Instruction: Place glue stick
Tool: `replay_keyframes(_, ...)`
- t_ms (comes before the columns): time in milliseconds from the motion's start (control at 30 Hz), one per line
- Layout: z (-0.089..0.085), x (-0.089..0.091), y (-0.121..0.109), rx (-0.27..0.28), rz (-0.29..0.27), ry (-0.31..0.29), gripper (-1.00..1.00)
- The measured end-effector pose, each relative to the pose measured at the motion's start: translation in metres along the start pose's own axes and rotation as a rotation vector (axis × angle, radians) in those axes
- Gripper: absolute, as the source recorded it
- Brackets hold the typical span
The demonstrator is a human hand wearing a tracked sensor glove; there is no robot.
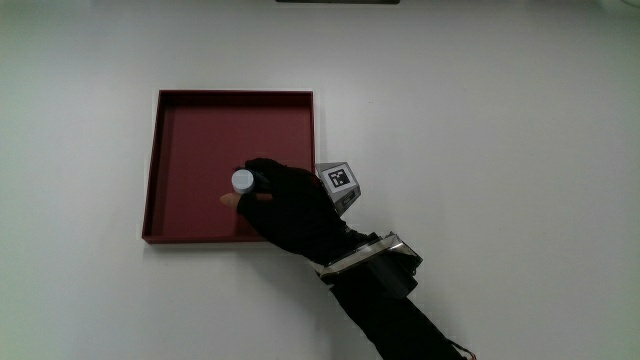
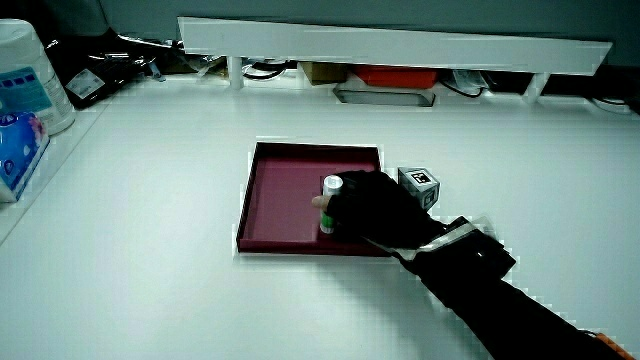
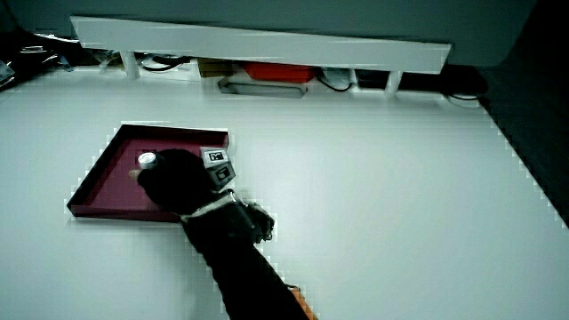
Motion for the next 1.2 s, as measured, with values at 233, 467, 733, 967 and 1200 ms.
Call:
replay_keyframes(233,0.0,0.002,0.0,-0.004,-0.004,-0.002,-0.46)
replay_keyframes(467,0.001,0.002,-0.001,-0.02,-0.003,0.011,-0.64)
replay_keyframes(733,0.005,-0.014,-0.007,-0.114,0.01,0.019,-0.85)
replay_keyframes(967,0.026,-0.054,-0.028,-0.231,0.068,-0.05,-1.0)
replay_keyframes(1200,0.057,-0.089,-0.063,-0.302,0.004,-0.091,-1.0)
